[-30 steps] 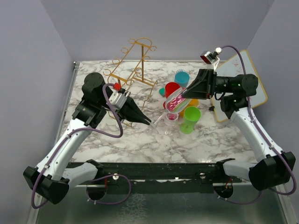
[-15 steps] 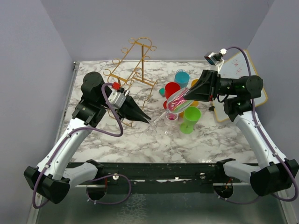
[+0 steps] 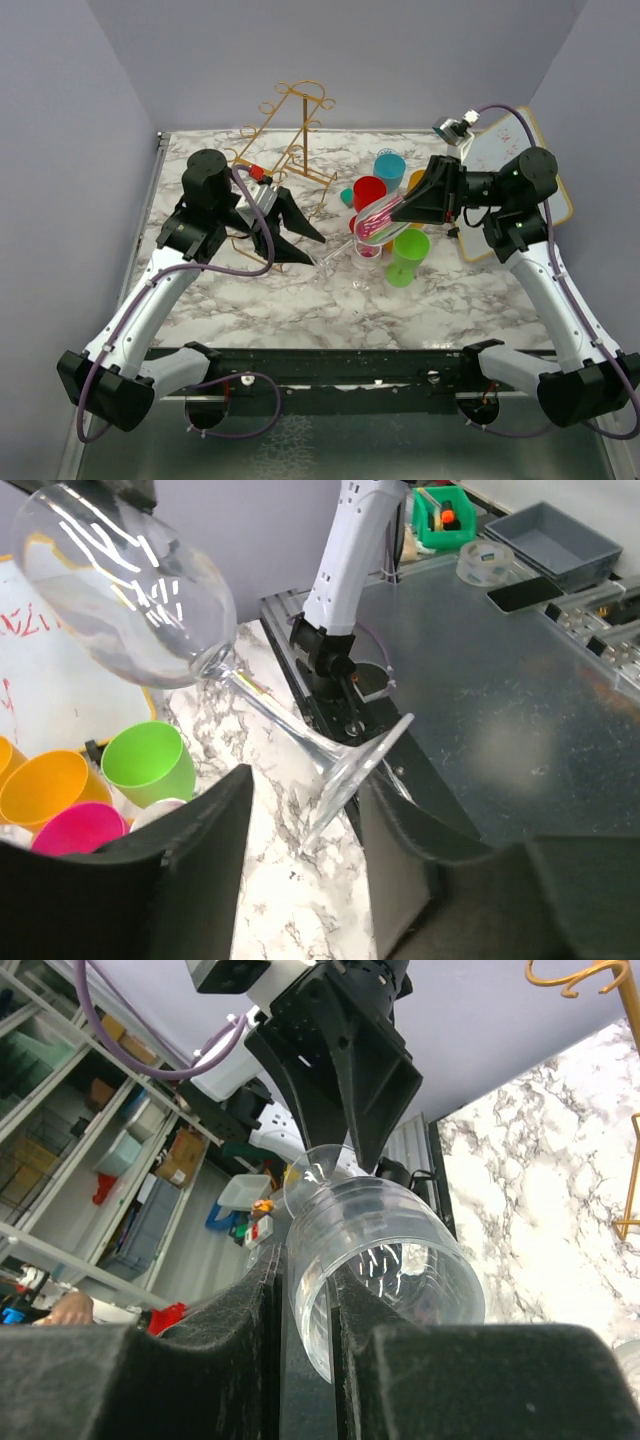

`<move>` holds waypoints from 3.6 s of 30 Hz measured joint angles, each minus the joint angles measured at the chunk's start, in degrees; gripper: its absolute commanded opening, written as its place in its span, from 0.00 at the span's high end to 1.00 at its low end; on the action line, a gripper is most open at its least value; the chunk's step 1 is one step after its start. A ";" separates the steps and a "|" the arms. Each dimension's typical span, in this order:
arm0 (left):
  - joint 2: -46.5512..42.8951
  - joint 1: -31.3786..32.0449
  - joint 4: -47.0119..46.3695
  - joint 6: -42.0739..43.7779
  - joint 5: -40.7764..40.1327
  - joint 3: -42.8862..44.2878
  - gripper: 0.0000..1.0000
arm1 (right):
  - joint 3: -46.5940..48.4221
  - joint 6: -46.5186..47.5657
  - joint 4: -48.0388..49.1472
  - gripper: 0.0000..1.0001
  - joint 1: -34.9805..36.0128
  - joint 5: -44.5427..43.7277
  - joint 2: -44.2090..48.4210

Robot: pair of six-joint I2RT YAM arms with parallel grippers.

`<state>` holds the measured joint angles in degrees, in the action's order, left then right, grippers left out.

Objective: Take the wine glass off the wine glass rack
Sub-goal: Place the wine glass at the center of the board, then reset both arms

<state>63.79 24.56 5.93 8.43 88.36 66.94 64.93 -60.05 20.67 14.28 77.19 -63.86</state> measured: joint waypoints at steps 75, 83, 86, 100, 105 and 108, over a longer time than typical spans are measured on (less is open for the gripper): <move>-1.09 -0.79 22.86 -15.96 -87.12 20.98 0.01 | 12.66 55.98 -71.87 0.99 50.93 -78.77 -16.63; 1.70 -4.26 25.68 -17.92 -97.00 25.27 0.01 | 7.17 57.94 -63.95 0.99 50.93 -81.77 -16.92; 2.12 -9.94 26.27 -18.82 -95.89 24.06 0.01 | 5.44 57.94 -62.86 0.96 50.93 -81.50 -16.81; -0.85 -22.21 25.09 -21.20 -103.62 13.00 0.01 | 12.44 57.64 -67.25 0.48 50.93 -82.12 -23.56; -1.11 -26.84 23.52 -23.82 -103.41 8.72 0.01 | 14.67 57.88 -67.32 0.26 50.93 -82.09 -22.60; -1.05 -28.94 23.52 -25.77 -102.95 4.94 0.01 | 16.70 57.92 -66.66 0.09 50.93 -82.18 -20.79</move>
<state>62.74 -4.38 29.45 -17.34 -14.59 71.88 81.62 -2.13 -46.00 65.21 -4.99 -84.64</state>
